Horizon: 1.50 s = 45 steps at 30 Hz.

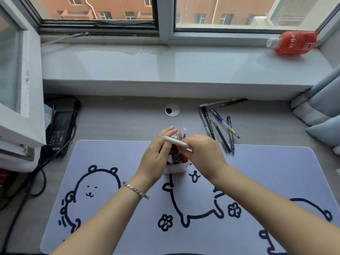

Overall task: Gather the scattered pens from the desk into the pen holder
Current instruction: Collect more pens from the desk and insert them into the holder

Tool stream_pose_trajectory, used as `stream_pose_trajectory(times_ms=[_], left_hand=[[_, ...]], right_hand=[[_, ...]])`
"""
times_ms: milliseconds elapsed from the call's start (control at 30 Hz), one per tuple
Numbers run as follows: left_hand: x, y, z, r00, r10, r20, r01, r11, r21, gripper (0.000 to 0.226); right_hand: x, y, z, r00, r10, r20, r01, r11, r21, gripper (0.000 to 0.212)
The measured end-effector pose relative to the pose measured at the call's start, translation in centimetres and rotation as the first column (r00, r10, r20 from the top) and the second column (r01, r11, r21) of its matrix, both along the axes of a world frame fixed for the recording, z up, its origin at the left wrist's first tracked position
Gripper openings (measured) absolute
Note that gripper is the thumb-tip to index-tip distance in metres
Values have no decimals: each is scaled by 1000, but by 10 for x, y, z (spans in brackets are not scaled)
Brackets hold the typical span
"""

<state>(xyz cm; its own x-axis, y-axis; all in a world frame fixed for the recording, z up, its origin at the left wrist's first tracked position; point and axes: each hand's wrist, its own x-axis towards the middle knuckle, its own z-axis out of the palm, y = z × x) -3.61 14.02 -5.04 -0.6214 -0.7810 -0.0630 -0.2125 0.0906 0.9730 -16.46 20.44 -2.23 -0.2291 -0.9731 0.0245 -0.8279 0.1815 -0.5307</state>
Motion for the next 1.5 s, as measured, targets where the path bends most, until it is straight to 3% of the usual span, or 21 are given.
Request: stream_pose_trajectory(times_ms=[67, 133, 233, 333, 433, 500, 567, 700, 767, 833, 900, 967, 1000, 1067, 1200, 1267, 1367, 1500], left_hand=[[2, -1, 3, 999, -29, 17, 29, 1000, -4, 26], [4, -1, 8, 996, -48, 77, 51, 998, -38, 24], [4, 1, 10, 974, -10, 225, 83, 944, -320, 39], [-6, 2, 9, 959, 33, 280, 133, 821, -554, 41], [-12, 2, 3, 971, 1, 239, 142, 800, -583, 30], [-11, 2, 3, 984, 35, 173, 64, 844, -532, 26], [-12, 2, 6, 984, 98, 148, -11, 866, -501, 18], [-14, 2, 9, 987, 98, 129, -51, 944, -326, 28], [-13, 1, 8, 988, 84, 132, -35, 942, -334, 28], [-11, 1, 8, 987, 78, 143, -21, 932, -361, 27], [-11, 1, 9, 989, 62, 131, -15, 943, -333, 28], [-9, 1, 9, 994, 40, 103, -8, 956, -293, 31], [-8, 1, 9, 996, 29, 88, -3, 960, -281, 32], [-6, 2, 10, 996, -22, 91, 53, 937, -345, 34], [-9, 3, 0, 954, -45, 296, 244, 688, -683, 31], [-11, -1, -3, 960, -20, 279, 217, 684, -697, 32], [-12, -3, -6, 973, -38, 227, 190, 688, -700, 32], [-11, -4, -6, 974, -62, 216, 201, 676, -709, 33]], right_hand=[[-1, 3, -5, 987, 4, 158, -13, 998, 58, 15], [-8, 13, 2, 939, -9, 344, 6, 1000, 10, 30], [-29, 28, 13, 818, -153, 554, 237, 968, -83, 26], [-47, 38, 15, 500, -264, 825, 449, 893, 14, 29], [-48, 40, 18, 112, -225, 968, 535, 834, 132, 29], [-43, 40, 21, 28, -183, 983, 554, 821, 137, 25], [-38, 39, 20, 96, -174, 980, 571, 816, 88, 21], [-27, 33, 10, 338, -185, 923, 541, 841, -30, 16], [-21, 29, 5, 470, -161, 868, 475, 875, -95, 16], [-15, 25, -4, 680, -158, 716, 347, 930, -124, 16], [-5, 23, -20, 878, -116, 465, 180, 979, -96, 11], [7, 23, -36, 973, -70, 222, 100, 987, -127, 17], [12, 22, -38, 983, -94, 159, 115, 985, -126, 20], [16, 19, -36, 964, -202, 173, 213, 976, -49, 21], [-1, 23, -30, 953, -49, 298, 71, 995, -63, 17], [-24, 25, -31, 926, -140, 350, 171, 983, -60, 29], [-66, 18, -47, 884, -401, 242, 399, 915, 59, 32], [-97, -20, -72, 880, -469, 71, 450, 872, 193, 27]])
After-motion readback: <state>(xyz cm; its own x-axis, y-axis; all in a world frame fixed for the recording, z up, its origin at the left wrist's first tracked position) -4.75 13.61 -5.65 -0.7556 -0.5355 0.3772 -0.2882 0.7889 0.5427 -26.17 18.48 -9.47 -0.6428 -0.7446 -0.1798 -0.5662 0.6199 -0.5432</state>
